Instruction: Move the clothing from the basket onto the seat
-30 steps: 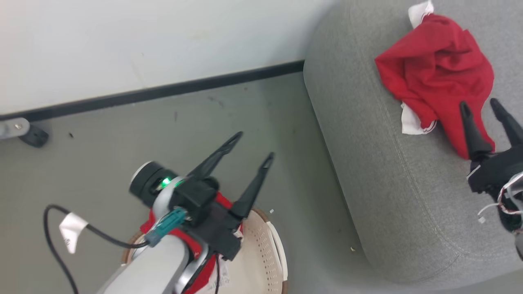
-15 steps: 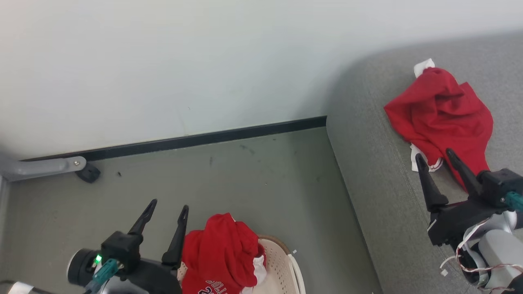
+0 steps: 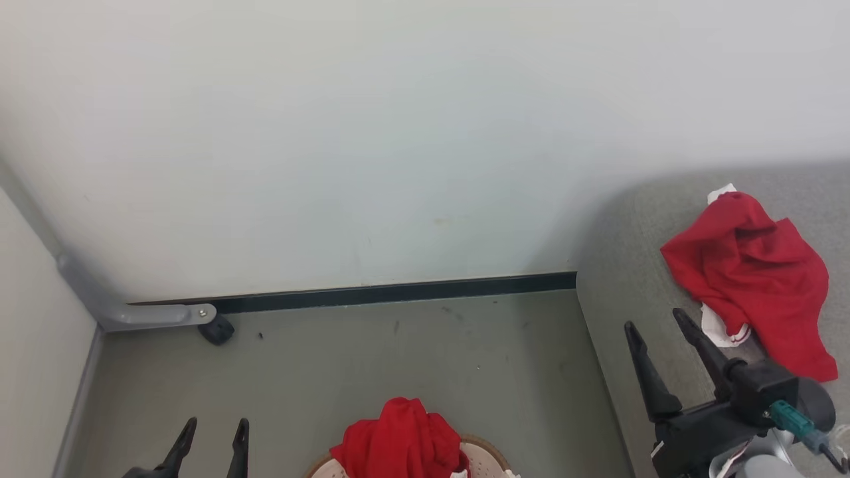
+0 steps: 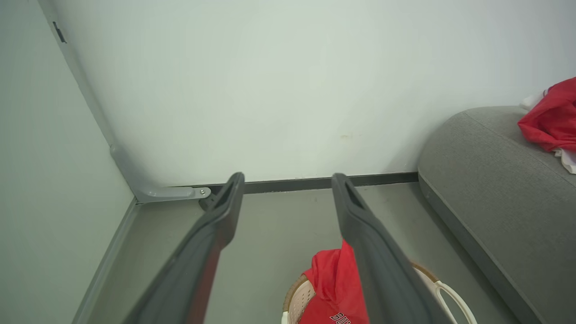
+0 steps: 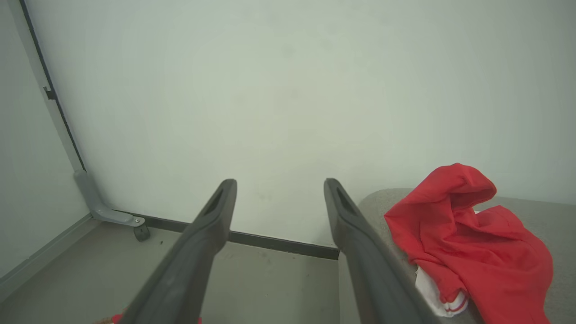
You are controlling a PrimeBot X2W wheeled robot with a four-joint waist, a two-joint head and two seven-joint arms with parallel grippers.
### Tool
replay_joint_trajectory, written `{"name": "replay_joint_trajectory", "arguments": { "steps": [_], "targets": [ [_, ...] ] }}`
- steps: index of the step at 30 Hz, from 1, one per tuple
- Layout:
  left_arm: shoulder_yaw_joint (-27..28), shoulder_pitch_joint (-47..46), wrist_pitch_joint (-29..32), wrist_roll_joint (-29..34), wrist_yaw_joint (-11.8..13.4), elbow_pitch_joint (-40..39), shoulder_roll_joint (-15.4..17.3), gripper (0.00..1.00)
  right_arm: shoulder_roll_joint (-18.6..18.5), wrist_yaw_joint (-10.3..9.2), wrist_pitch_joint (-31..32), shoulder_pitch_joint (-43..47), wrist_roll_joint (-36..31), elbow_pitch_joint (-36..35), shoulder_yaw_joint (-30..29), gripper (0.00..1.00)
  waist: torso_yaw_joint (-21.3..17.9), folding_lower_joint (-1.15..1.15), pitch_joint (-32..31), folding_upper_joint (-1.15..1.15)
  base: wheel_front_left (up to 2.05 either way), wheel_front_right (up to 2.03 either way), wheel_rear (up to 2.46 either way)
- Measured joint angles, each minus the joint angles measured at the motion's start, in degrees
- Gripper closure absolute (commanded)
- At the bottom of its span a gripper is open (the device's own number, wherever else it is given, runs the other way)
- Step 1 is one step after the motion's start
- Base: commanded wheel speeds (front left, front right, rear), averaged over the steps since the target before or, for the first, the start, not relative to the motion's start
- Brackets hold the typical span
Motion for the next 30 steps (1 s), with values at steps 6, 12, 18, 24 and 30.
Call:
{"name": "replay_joint_trajectory", "arguments": {
  "steps": [6, 12, 18, 24, 30],
  "targets": [
    [3.24, 3.46, -0.03, 0.01, 0.19, -2.45, -0.08, 0.00, 1.54, -0.76, 0.00, 5.14, -1.87, -4.90, -1.29, 0.00, 1.48, 0.00, -2.19, 0.00, 0.00, 0.00, 0.00],
    [5.58, 4.85, -0.05, 0.53, 0.47, -5.30, -1.09, 0.00, 3.53, -1.00, 0.00, 10.21, -3.61, -7.91, -3.32, 0.00, 1.48, 0.01, -2.71, 0.00, 0.00, 0.00, 0.00],
    [7.23, 5.78, -0.05, 1.59, 0.53, -7.19, -2.48, 0.00, 6.79, -1.00, 0.00, 14.35, -5.81, -8.80, -7.51, 0.00, 1.06, 0.01, -2.51, 0.01, 0.00, 0.00, 0.00],
    [9.50, 5.94, -0.05, 4.04, 0.53, -8.50, -4.08, 0.00, 10.53, -1.00, 0.00, 18.12, -8.42, -9.81, -10.47, 0.00, 0.68, 0.01, -2.21, 0.01, 0.00, 0.00, 0.00],
    [10.95, 6.92, -0.05, 5.41, 0.53, -8.80, -4.64, 0.00, 12.65, -1.01, 0.00, 19.71, -10.88, -10.56, -11.13, 0.00, 0.35, 0.01, -1.82, 0.01, 0.00, 0.00, 0.00]
  ]
}}
